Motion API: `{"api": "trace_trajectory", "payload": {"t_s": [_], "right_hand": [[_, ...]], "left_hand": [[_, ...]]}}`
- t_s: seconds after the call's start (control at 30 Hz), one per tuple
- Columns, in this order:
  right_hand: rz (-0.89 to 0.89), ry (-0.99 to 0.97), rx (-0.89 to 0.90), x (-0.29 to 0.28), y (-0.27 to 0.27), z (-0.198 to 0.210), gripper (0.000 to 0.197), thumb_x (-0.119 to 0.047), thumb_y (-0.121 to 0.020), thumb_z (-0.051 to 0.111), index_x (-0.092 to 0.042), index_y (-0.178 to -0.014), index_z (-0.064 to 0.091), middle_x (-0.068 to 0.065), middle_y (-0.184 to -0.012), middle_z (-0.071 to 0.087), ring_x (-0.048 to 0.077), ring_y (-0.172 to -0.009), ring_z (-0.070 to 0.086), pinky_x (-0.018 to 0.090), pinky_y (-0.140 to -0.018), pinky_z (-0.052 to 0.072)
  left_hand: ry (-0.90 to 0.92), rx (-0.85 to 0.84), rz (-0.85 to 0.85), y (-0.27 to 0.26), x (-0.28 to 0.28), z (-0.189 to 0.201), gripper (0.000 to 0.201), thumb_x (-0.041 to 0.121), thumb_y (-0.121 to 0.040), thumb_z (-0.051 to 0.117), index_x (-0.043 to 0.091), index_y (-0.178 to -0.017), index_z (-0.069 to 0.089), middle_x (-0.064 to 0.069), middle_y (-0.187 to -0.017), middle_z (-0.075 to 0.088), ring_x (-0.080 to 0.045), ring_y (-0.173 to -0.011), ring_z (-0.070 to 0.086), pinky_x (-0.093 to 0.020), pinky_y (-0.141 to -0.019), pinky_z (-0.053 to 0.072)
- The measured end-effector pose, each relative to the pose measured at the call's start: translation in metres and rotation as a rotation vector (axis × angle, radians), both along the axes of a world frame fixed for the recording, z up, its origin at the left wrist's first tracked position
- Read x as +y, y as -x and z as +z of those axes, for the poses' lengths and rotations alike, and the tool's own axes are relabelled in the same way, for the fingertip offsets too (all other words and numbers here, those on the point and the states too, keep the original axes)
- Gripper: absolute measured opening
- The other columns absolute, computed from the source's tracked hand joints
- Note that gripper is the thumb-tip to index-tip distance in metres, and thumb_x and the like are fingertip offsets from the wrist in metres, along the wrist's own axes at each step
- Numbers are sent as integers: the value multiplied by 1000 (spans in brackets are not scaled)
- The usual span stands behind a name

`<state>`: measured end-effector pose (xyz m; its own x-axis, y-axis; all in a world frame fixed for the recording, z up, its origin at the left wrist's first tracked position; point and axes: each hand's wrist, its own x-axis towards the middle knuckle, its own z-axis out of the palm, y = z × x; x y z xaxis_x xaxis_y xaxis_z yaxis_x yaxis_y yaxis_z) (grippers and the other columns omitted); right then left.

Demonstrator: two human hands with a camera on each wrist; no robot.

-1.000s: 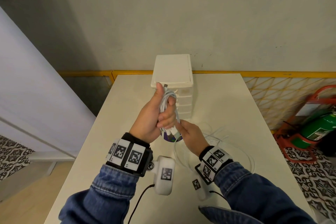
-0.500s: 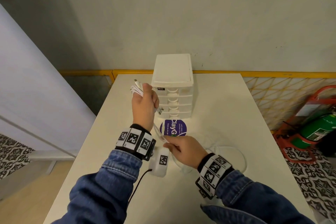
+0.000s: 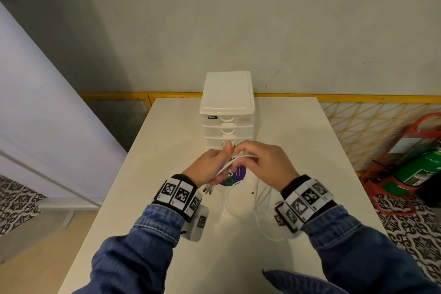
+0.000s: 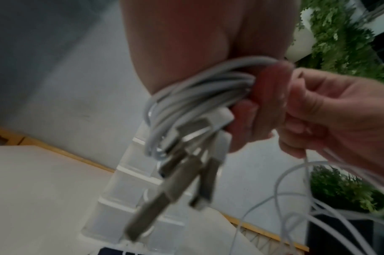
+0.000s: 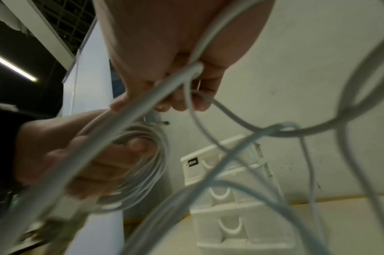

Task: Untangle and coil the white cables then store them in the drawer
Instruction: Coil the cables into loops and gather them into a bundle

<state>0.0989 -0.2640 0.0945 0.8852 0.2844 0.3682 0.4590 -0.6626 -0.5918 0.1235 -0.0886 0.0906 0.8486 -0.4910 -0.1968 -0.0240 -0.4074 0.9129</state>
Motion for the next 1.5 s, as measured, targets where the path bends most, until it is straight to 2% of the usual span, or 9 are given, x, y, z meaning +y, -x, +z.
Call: {"api": "trace_trajectory", "payload": {"t_s": [0.1, 0.23, 0.37, 0.53, 0.67, 0.8, 1.0, 1.37, 1.5], "right_hand": [[-73, -79, -23, -18, -14, 5, 8, -38, -87, 54, -31, -87, 58, -5, -64, 66, 7, -55, 57, 31, -59, 49], [-175, -70, -70, -23, -25, 10, 36, -49, -87, 32, -26, -94, 58, -27, -58, 59, 3, -52, 51, 13, -52, 36], [-124, -120, -16, -23, -23, 14, 44, -57, -84, 33, -26, -96, 62, -6, -59, 60, 18, -59, 61, 30, -59, 46], [-9, -60, 243, -22, -19, 3, 21, -51, -79, 61, -33, -87, 68, -29, -55, 59, -3, -53, 56, 23, -60, 44], [30, -10, 313, -23, -21, -18, 3, -30, -84, 63, -31, -82, 65, -25, -57, 61, 2, -56, 56, 26, -65, 47], [30, 117, 314, -36, -18, -43, 9, -30, -82, 64, -22, -87, 67, -3, -76, 69, 17, -76, 62, 40, -77, 50], [-109, 380, 443, -63, -21, -71, 48, -45, -71, 72, -29, -114, 57, -7, -122, 55, 14, -119, 46, 39, -105, 30], [-447, 50, 488, -82, -8, -83, 37, -59, -69, 67, -25, -76, 54, -8, -59, 49, 14, -60, 51, 28, -57, 38], [-514, 62, 492, -93, -5, -84, 41, -54, -86, 50, -22, -60, 51, -2, -64, 60, 19, -62, 54, 29, -57, 36]], "left_hand": [[32, 146, -117, 6, -3, 3, 78, 78, -80, 29, 6, -73, 57, 3, -35, 36, -13, -31, 30, -22, -41, 29], [-49, 156, -221, 18, -19, 3, 36, 35, -83, 68, 18, -61, 45, 3, -43, 38, -13, -37, 31, -22, -40, 26], [-16, 193, -204, 18, -20, 2, 32, 20, -88, 63, 16, -60, 50, 5, -39, 38, -11, -32, 30, -18, -37, 25], [193, 181, 34, 6, -1, 11, 33, 22, -94, 53, 7, -65, 49, 4, -37, 34, -8, -28, 24, -15, -34, 18], [324, 128, 244, -2, 17, 17, 36, 25, -95, 51, 11, -62, 46, 6, -38, 33, -9, -29, 24, -17, -33, 20], [403, 45, 535, -12, 39, 23, 36, 27, -93, 56, 14, -61, 46, 4, -42, 37, -12, -34, 27, -21, -37, 22], [517, 3, 815, -18, 57, 27, 30, 29, -91, 58, 17, -66, 47, 6, -43, 41, -9, -36, 31, -22, -38, 27], [509, -65, 1027, -23, 59, 33, 26, 30, -90, 60, 16, -70, 50, 3, -51, 44, -8, -37, 37, -22, -42, 32], [574, -98, 1185, -22, 70, 42, 20, 30, -89, 61, 17, -80, 50, 2, -62, 50, -7, -46, 42, -18, -43, 39]]}}
